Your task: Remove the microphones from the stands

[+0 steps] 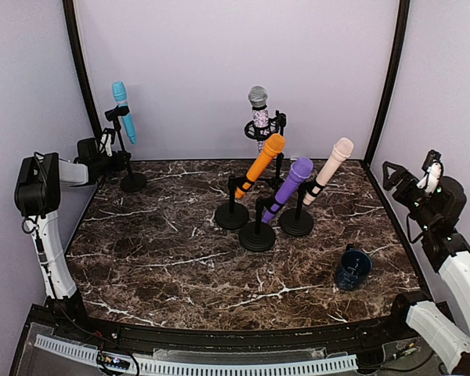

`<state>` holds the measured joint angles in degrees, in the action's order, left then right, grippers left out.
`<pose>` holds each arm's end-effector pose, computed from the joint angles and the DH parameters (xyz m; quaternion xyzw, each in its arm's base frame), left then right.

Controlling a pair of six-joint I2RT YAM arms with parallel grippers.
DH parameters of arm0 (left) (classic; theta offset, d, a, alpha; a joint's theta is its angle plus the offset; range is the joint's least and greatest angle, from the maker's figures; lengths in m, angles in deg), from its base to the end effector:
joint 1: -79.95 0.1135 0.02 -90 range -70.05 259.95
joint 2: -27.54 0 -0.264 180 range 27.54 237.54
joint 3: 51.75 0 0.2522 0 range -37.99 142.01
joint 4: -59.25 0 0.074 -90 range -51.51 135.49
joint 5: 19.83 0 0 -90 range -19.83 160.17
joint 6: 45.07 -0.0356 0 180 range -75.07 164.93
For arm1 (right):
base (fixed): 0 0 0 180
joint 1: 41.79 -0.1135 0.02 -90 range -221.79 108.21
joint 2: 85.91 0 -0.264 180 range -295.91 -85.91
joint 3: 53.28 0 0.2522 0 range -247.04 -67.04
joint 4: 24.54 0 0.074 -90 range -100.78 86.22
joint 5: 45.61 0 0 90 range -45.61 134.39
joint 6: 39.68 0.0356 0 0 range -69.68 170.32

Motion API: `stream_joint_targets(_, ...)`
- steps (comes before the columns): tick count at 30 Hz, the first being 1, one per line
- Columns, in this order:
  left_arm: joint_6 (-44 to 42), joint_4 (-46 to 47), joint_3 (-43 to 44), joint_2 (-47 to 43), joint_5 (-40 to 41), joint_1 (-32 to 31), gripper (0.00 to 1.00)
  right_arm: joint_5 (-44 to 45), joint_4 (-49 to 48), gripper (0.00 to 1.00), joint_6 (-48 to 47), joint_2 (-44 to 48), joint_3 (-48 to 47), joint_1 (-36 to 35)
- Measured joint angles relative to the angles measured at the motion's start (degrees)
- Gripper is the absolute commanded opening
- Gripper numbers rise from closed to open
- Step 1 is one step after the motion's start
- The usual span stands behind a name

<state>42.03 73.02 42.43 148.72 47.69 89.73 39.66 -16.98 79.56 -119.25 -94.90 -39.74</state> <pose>0.4807 0.0690 0.2004 0.0747 0.7747 -0.0846 0.6222 0.1585 -0.0027 0.2963 0.1611 0.6840 0.1953 0.6842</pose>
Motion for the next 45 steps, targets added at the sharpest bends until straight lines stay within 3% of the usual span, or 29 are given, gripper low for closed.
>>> stream_joint_targets(17,-1.6,-1.0,1.3,0.2,2.3,-0.7,0.01,0.0,0.0,0.99,-0.3,-1.4,0.0,0.0)
stream_joint_targets(25,-1.7,4.3,-2.5,-0.6,6.6,-3.0,0.00,0.3,0.0,0.99,-0.9,-1.6,0.0,0.0)
stream_joint_targets(34,0.4,14.9,-19.9,-10.0,14.3,-9.3,0.00,0.5,0.4,0.99,-1.3,-1.7,0.0,0.0)
stream_joint_targets(45,1.5,22.7,-39.9,-23.5,25.9,-26.6,0.00,-0.9,1.6,0.99,-1.5,-2.6,-0.6,0.0)
